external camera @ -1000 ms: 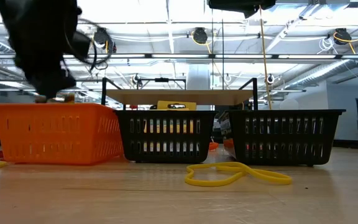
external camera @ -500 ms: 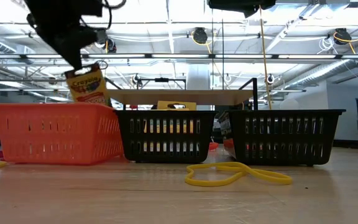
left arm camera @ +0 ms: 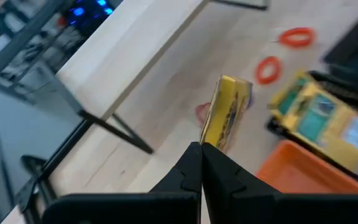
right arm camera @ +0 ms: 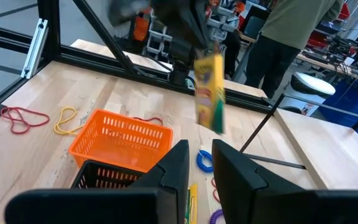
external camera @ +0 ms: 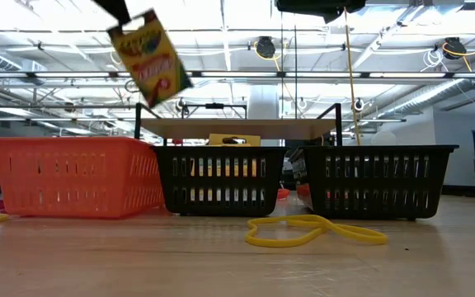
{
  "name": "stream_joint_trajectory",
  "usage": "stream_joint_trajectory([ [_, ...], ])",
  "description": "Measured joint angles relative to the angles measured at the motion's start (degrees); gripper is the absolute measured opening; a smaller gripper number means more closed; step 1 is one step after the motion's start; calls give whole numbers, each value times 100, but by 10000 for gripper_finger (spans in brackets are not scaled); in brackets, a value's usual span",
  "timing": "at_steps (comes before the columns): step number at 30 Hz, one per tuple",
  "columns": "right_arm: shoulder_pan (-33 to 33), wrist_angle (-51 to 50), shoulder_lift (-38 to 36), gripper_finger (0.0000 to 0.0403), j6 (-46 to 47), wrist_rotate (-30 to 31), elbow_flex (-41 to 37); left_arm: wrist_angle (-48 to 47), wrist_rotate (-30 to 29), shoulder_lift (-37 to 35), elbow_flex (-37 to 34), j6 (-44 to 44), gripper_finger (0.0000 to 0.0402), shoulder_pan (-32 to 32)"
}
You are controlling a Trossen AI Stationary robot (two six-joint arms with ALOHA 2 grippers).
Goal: Pick & Place Office Desk Supplies
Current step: Put the crayon box into the left black bin
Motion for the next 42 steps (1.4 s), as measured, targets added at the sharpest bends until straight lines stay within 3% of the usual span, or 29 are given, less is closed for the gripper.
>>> stream_joint_trajectory([
  [6,0,-2,0,59,0,-2,0,523,435,-1,519,774,0,-219],
  [16,2,-112,-197,59,1,11,0,2305,1224,4,584,2524,0,-93],
  [22,2,-531,-427,59,283,20,0,2493,1548,4,583,2713,0,115],
  [42,39,-568,-470,59,328,7,0,4679,3232,7,-891,3553,0,892],
])
